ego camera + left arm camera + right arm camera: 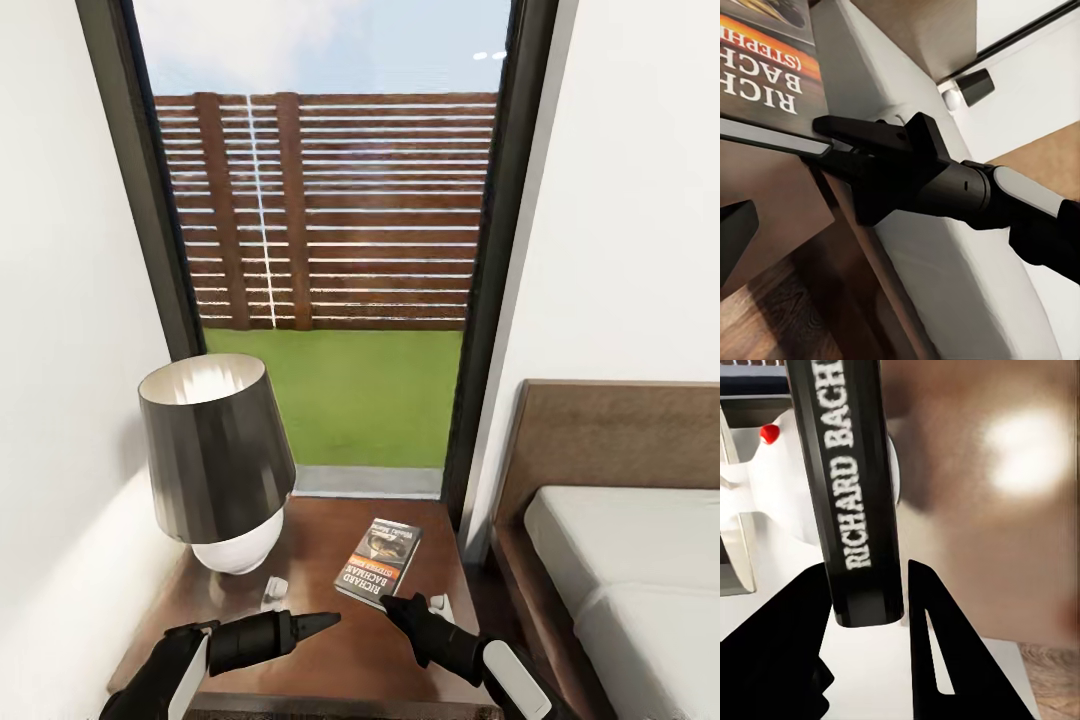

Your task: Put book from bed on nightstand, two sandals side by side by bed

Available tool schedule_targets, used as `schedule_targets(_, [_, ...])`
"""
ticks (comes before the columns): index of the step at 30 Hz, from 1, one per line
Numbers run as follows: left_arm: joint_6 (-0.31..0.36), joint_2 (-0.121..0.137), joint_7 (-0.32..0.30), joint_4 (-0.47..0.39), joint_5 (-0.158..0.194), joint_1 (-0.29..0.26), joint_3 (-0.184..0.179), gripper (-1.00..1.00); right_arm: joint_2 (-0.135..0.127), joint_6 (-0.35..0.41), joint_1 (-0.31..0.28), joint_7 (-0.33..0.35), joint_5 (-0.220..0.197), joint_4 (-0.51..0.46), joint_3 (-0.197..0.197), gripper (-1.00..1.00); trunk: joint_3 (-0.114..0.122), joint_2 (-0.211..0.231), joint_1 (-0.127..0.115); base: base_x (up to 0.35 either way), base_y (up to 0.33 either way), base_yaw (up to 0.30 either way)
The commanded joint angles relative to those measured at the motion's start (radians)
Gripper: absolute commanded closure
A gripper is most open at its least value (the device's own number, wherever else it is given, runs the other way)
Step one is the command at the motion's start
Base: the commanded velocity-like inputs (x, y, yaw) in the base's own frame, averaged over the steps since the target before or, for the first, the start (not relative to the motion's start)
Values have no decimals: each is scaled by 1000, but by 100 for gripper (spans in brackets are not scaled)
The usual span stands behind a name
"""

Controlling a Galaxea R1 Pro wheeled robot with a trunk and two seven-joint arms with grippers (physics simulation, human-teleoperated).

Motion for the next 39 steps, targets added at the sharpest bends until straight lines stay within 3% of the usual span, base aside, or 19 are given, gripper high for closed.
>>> schedule_targets(1, [10,0,-3,0,2,-1,1,-100,0,3,-1,3,-3,0,0,100,-4,-8,4,0,0,0])
schedule_targets(26, [10,0,-3,21,2,-1,4,-100,0,3,-1,3,-3,0,0,100,-82,-183,100,0,0,0])
schedule_targets(39, [9,0,-2,23,3,-1,4,-100,0,3,-1,3,-3,0,0,100,-86,-190,103,0,0,0])
